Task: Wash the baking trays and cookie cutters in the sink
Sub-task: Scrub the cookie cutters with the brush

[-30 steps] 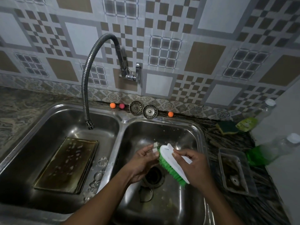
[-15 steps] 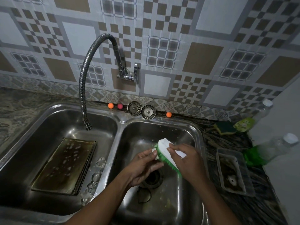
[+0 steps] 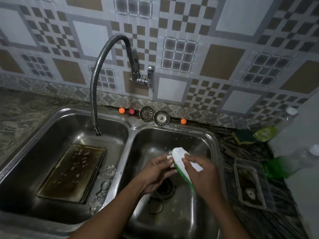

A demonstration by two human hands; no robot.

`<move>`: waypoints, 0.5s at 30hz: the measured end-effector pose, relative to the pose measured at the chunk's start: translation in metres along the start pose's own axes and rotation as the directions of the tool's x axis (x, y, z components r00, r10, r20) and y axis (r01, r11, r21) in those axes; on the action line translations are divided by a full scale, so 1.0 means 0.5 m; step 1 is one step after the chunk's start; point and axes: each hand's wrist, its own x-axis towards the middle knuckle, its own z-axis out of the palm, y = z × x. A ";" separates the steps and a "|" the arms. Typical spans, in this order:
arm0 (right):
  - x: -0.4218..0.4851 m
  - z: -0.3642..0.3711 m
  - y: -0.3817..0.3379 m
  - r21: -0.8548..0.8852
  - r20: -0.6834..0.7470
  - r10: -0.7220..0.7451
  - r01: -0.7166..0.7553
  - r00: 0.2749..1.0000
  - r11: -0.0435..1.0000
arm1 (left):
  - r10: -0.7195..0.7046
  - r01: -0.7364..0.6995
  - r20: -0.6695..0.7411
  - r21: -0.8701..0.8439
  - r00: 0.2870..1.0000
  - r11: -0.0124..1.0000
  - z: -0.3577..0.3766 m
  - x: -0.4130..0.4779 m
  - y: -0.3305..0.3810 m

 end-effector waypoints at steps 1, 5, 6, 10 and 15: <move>-0.002 0.006 0.000 -0.010 0.003 0.005 -0.005 1.000 1.000 | 0.014 -0.014 -0.006 -0.004 1.000 1.000 0.002 -0.002 0.006; 0.006 0.020 0.016 0.042 -0.038 0.150 -0.148 0.988 0.988 | 0.126 -0.126 -0.134 0.007 0.983 0.992 -0.016 -0.020 0.053; 0.005 0.022 0.020 0.072 -0.037 0.168 -0.165 0.985 0.984 | 0.169 -0.161 -0.175 0.059 0.970 0.985 -0.031 -0.029 0.078; -0.019 0.026 0.022 0.085 0.020 0.185 -0.186 0.983 0.979 | 0.294 -0.235 -0.365 0.198 0.883 0.952 -0.152 -0.069 0.187; -0.040 0.044 0.033 0.057 0.018 0.293 -0.293 0.956 0.954 | 0.493 0.272 -0.511 0.836 0.704 0.477 -0.359 -0.073 0.210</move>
